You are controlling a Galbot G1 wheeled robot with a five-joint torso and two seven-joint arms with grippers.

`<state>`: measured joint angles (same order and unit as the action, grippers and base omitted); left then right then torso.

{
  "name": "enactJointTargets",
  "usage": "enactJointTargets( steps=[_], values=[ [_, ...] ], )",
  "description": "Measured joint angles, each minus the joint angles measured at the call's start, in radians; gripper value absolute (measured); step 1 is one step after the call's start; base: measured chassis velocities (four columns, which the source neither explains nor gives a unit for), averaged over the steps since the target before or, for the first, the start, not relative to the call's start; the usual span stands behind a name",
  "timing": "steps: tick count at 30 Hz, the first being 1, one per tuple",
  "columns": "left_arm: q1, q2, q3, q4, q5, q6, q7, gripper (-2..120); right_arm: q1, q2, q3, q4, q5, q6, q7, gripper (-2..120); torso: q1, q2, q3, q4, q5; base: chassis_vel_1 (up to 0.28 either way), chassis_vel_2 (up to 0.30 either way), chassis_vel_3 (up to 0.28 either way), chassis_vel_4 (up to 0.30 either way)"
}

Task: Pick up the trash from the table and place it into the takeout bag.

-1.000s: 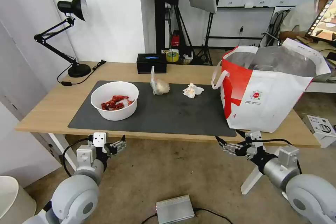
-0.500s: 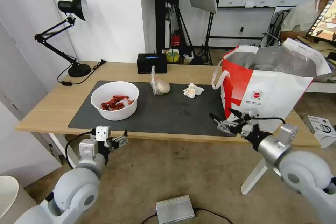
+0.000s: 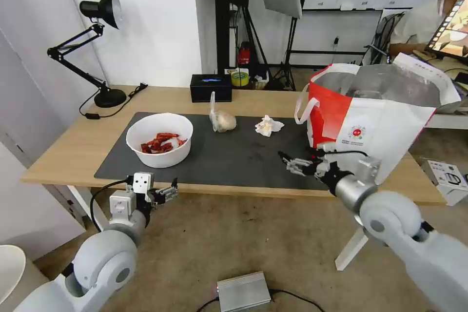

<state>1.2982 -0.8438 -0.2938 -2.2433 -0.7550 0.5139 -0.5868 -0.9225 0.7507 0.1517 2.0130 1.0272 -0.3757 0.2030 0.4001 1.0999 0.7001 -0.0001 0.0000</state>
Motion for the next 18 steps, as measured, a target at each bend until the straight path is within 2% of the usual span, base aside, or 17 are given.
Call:
enactJointTargets(
  steps=[2,7,12,15,18],
  values=[
    [0.000,-0.004,0.001,0.000,0.001,0.001,-0.002,100,0.086,0.025,-0.070,-0.025,0.013,-0.058,0.074,100,0.000,0.000,0.000,0.0001,-0.0001,0.000,0.000,0.000,0.000],
    [0.002,-0.010,0.000,0.000,0.002,0.003,-0.004,100,0.201,0.062,-0.167,-0.064,0.031,-0.131,0.168,100,0.000,0.000,0.000,0.0001,-0.0001,0.000,0.000,0.000,0.000],
    [0.006,-0.020,-0.001,0.000,0.005,0.003,-0.005,100,0.302,0.101,-0.240,-0.112,0.033,-0.169,0.235,100,0.000,0.000,0.000,0.0003,-0.0002,0.000,0.000,0.000,0.000],
    [0.006,-0.028,-0.001,0.000,0.007,0.003,-0.006,100,0.390,0.148,-0.305,-0.162,0.053,-0.208,0.322,100,0.000,0.000,0.000,0.0004,-0.0002,0.000,0.000,0.000,0.000],
    [0.007,-0.031,0.000,0.002,0.009,0.004,-0.006,100,0.416,0.168,-0.324,-0.182,0.063,-0.220,0.352,100,0.000,0.000,0.000,0.0002,-0.0003,0.000,0.000,0.000,0.000]
  ],
)
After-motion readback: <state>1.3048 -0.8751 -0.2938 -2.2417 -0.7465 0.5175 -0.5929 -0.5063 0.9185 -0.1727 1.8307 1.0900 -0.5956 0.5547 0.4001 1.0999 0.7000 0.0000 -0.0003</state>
